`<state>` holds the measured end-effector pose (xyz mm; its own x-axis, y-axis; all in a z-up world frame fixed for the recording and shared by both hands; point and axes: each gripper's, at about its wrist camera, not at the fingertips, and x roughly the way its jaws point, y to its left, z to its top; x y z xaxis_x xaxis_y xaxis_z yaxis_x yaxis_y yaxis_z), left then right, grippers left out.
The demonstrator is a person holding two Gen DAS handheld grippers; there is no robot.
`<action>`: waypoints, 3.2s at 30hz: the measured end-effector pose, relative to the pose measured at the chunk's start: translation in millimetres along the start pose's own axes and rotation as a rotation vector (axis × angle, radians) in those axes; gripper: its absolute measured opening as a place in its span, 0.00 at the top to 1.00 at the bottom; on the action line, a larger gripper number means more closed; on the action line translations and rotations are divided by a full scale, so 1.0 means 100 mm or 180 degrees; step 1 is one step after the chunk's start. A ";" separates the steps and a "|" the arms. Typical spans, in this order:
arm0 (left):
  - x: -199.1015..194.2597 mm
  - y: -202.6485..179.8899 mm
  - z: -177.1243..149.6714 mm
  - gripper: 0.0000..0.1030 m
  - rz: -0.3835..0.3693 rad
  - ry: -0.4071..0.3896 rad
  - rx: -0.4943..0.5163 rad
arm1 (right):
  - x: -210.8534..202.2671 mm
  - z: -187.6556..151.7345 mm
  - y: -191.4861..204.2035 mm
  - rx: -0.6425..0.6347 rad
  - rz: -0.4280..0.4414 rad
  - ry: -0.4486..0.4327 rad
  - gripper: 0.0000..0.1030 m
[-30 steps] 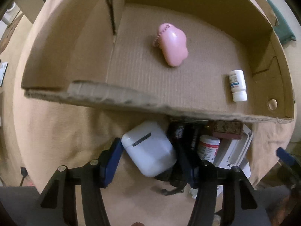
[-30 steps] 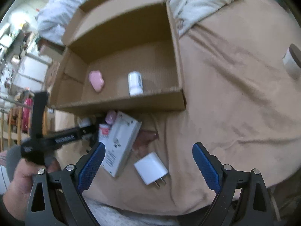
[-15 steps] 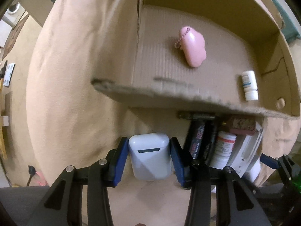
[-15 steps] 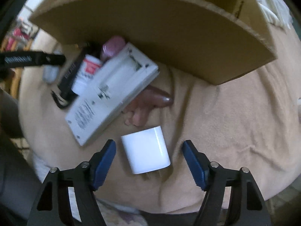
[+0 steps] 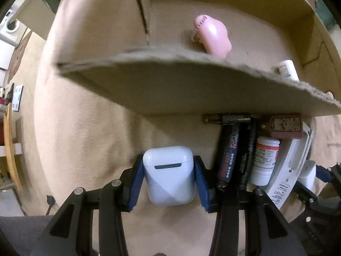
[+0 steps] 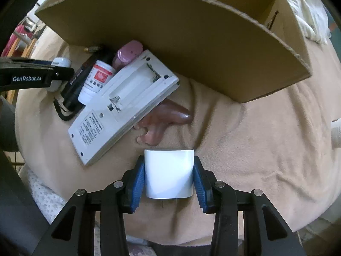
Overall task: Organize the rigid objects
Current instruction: 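Grasp the white earbud case with the left tool while the right tool grasps the white plug, then carry the earbud case and plug into the box and release both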
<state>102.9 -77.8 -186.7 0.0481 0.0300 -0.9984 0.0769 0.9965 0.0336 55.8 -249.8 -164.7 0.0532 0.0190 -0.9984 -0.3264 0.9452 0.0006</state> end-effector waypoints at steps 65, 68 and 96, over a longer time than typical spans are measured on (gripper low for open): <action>-0.71 -0.27 0.79 0.60 0.0216 -0.1052 0.0679 | -0.42 1.27 -0.47 0.0806 0.0617 -0.0995 0.57; -0.66 -0.26 0.80 0.60 0.0259 -0.1024 0.0692 | -0.31 1.27 -0.46 0.0821 0.0648 -0.0863 0.57; -0.92 -0.23 0.70 0.23 0.0114 -0.1180 0.0594 | -0.53 1.27 -0.50 0.0961 0.0863 -0.1091 0.00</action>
<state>166.2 -108.7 -92.9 0.4066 0.0000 -0.9136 0.2462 0.9630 0.1096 189.0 -257.0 -104.9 0.3264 0.3334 -0.8845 -0.0878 0.9424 0.3228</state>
